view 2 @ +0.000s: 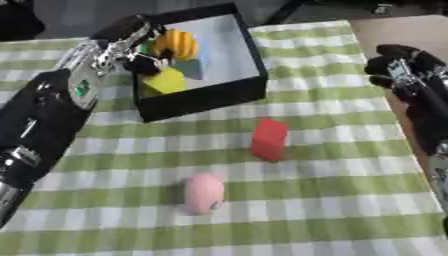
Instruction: Pick up objects on the table and place them in the box.
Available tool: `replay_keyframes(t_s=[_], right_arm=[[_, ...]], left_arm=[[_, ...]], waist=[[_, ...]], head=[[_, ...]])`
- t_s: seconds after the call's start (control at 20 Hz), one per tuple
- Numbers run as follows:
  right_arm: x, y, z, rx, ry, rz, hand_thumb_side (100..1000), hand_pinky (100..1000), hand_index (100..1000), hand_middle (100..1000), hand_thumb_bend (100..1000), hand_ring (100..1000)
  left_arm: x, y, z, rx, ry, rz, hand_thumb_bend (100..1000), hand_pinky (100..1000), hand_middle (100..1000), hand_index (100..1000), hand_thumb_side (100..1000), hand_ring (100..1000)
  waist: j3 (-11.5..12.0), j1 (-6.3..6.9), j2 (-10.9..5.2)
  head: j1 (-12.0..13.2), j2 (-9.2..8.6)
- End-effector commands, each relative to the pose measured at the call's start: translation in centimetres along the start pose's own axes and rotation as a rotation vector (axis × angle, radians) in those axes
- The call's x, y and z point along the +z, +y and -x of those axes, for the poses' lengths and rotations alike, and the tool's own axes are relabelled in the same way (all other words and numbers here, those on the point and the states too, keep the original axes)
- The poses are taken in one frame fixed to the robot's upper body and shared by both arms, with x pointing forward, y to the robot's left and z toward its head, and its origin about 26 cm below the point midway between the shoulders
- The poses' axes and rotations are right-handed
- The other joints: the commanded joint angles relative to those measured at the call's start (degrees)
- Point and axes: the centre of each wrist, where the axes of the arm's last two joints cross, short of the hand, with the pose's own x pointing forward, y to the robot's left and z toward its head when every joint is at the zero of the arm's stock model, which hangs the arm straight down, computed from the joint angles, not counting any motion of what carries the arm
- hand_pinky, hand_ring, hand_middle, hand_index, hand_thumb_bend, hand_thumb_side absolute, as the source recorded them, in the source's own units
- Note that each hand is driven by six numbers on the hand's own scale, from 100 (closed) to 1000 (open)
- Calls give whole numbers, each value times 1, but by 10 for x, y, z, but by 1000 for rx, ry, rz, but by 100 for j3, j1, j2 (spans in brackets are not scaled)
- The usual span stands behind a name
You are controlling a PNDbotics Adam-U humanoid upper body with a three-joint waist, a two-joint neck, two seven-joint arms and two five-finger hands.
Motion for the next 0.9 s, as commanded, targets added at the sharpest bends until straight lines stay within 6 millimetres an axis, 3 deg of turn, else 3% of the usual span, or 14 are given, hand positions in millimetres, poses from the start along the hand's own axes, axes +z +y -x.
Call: replay_keyframes(t_s=[0.05,0.3,0.45,0.5,0.6,0.65,0.75,0.9], right_arm=[[-1,-3,-8,18,-22,0,551,835,767,645,100,766],[1,-5,-6,22,-15,3,552,835,768,645,100,765],[1,-5,-6,24,-12,5,552,835,768,644,100,765],[2,-6,-5,24,-11,6,552,835,768,644,100,765],[2,-6,-5,27,-9,8,551,835,767,644,100,765],[2,-7,-5,28,-9,9,552,835,767,644,100,765],[3,-8,-5,29,-8,12,551,835,767,644,100,765],[4,-9,-5,34,-6,17,549,835,767,644,100,765]], left_arm=[[1,20,-4,12,-14,-53,708,827,824,943,483,841],[5,36,-7,48,-36,-64,740,842,821,935,405,854],[8,43,-7,82,-54,-76,628,846,816,920,378,855],[9,45,-7,98,-59,-82,503,854,820,913,328,860],[12,47,-7,142,-76,-73,275,880,838,896,120,885],[14,49,-7,176,-85,-66,198,878,830,886,100,882],[19,55,-7,236,-102,-73,129,879,824,872,100,879],[28,69,-8,296,-132,-106,100,875,817,858,100,871]], waist=[[18,2,-48],[64,7,-102],[92,6,-133],[100,4,-140],[120,3,-154],[132,2,-161],[151,-5,-174],[188,-15,-200]], head=[[-1,21],[-23,61],[-40,78],[-45,86],[-62,101],[-69,109],[-89,123],[-135,148]])
